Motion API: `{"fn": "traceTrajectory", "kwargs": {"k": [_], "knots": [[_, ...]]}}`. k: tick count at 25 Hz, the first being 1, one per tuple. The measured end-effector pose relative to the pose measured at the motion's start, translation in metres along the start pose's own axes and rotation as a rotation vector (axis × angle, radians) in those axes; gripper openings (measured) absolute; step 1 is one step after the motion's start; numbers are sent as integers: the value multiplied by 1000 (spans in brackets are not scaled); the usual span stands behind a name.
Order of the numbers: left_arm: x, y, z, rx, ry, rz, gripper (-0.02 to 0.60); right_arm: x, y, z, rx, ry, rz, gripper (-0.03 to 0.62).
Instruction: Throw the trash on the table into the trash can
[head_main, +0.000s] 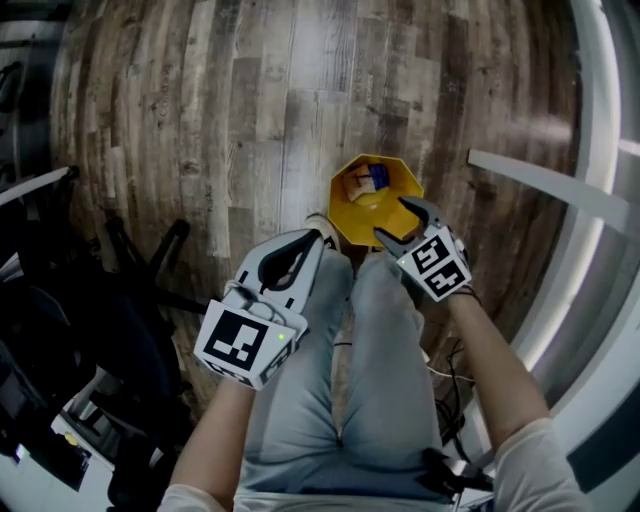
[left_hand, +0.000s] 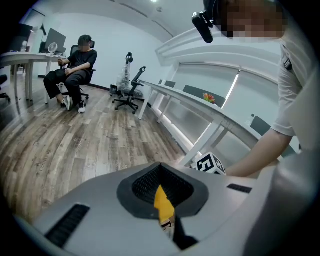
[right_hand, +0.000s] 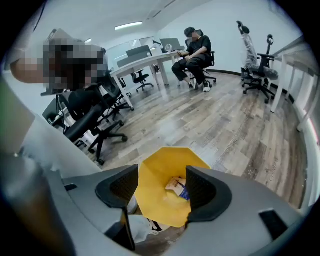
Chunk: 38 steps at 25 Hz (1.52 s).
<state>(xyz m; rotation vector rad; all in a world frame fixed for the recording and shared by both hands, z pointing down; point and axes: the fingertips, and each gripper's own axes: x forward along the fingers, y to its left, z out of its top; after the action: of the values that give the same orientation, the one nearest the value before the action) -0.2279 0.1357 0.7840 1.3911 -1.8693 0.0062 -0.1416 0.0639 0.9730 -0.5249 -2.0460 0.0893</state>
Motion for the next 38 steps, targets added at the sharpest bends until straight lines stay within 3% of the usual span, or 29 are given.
{"fn": "traceTrajectory", "kwargs": {"k": [11,18,22,28,31,38], "knots": [[-72,-82,116,30,-29,-25,0,-198,33,134,-1,-159,-25,287],[-127,-127,182,85,-56,-20,0,-316,63,207,16,-317,-71,57],[-149,-150,198,110,-71,-8,0,-370,84,227,33,-402,-71,40],[-177,-179,225,79,-123,-35,0,-428,105,254,108,-512,-61,32],[-179,-190,236,86,-144,-46,0,-444,103,259,104,-534,-77,32],[-179,-199,246,144,-108,-55,-2,-463,96,268,85,-567,-100,32]]}}
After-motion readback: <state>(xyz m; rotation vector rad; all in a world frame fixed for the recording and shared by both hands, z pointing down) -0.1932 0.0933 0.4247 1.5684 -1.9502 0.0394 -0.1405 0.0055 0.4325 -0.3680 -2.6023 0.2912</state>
